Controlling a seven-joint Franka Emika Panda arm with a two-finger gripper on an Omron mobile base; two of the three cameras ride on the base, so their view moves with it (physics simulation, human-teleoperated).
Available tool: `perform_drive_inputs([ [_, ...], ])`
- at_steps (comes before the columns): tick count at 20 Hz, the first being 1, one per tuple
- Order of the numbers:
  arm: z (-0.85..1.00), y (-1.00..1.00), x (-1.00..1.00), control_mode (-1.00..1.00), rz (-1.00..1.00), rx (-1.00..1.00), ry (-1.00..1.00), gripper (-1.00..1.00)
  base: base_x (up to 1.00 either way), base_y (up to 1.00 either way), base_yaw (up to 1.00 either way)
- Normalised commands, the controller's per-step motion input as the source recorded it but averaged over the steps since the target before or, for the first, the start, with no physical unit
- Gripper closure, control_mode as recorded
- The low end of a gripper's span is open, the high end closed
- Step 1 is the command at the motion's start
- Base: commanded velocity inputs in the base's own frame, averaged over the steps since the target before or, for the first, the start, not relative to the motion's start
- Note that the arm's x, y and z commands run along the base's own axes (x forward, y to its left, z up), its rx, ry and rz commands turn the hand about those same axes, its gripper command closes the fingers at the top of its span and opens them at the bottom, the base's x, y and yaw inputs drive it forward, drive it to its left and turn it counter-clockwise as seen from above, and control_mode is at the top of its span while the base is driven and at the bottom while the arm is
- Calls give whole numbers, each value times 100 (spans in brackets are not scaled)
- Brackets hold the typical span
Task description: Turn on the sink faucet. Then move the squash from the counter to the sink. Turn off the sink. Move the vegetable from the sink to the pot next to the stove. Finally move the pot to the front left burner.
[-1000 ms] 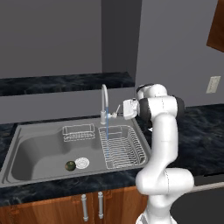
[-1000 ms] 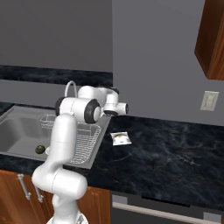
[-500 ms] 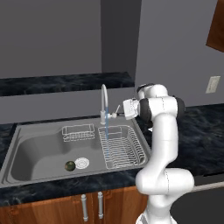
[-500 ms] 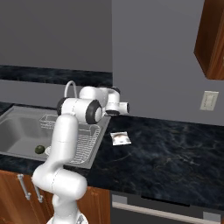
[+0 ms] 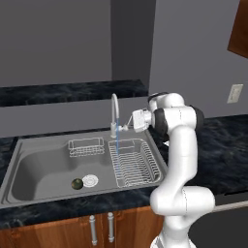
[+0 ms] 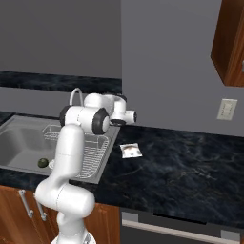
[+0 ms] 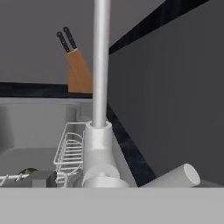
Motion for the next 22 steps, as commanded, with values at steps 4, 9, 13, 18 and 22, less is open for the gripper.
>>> perform_drive_inputs([
  [4,19,58,7,-100,0,0,0,-100,0,0,0],
  [9,19,55,5,-100,0,0,0,-100,0,0,0],
  [13,21,57,0,-100,2,0,0,-100,0,0,0],
  [18,18,52,0,-100,3,0,0,-100,0,0,0],
  [22,19,48,0,-100,3,0,0,-100,0,0,0],
])
